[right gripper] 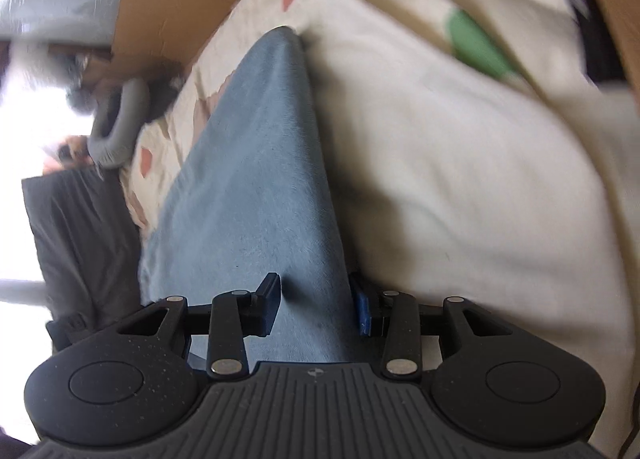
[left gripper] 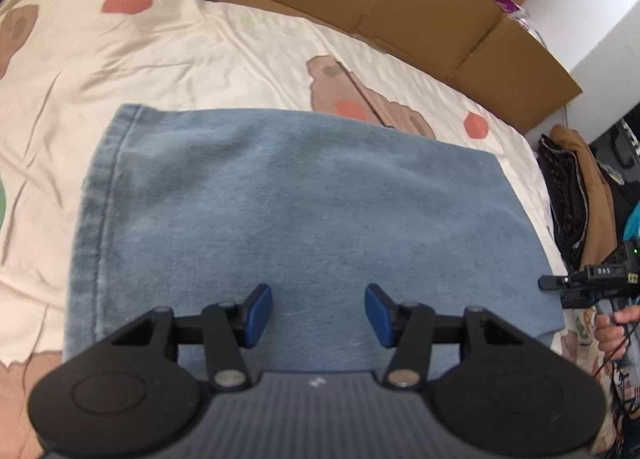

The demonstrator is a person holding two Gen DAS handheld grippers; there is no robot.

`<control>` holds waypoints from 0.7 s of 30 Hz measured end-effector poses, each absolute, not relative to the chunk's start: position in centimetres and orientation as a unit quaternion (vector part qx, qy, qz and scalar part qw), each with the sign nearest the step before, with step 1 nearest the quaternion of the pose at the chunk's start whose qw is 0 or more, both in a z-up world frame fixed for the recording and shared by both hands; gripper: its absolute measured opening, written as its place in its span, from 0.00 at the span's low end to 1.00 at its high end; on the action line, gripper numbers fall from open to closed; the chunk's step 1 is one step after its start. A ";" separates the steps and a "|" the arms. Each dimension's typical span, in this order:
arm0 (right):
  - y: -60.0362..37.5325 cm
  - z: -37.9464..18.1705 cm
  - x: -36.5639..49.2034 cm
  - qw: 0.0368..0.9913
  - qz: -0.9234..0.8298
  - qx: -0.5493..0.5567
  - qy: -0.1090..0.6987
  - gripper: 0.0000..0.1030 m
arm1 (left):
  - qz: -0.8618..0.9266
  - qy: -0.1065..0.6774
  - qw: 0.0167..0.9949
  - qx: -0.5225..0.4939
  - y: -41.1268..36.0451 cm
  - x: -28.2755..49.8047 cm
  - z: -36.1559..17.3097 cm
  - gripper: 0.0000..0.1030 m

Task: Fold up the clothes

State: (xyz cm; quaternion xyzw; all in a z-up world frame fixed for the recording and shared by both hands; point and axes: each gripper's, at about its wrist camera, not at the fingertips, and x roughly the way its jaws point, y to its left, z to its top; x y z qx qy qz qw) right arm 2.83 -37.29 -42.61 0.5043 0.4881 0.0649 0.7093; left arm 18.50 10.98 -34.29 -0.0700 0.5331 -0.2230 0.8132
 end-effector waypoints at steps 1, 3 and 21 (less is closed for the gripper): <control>-37.4 -42.8 2.5 0.708 0.067 0.507 0.487 0.40 | -0.227 0.533 0.813 -0.066 10.7 18.7 -34.2 0.53; -37.4 -43.1 1.9 0.708 0.073 0.507 0.486 0.40 | -0.232 0.532 0.812 -0.061 10.3 19.0 -33.9 0.53; -37.3 -44.6 0.2 0.668 0.094 0.591 0.443 0.39 | -0.269 0.525 0.806 -0.042 6.6 21.2 -33.9 0.53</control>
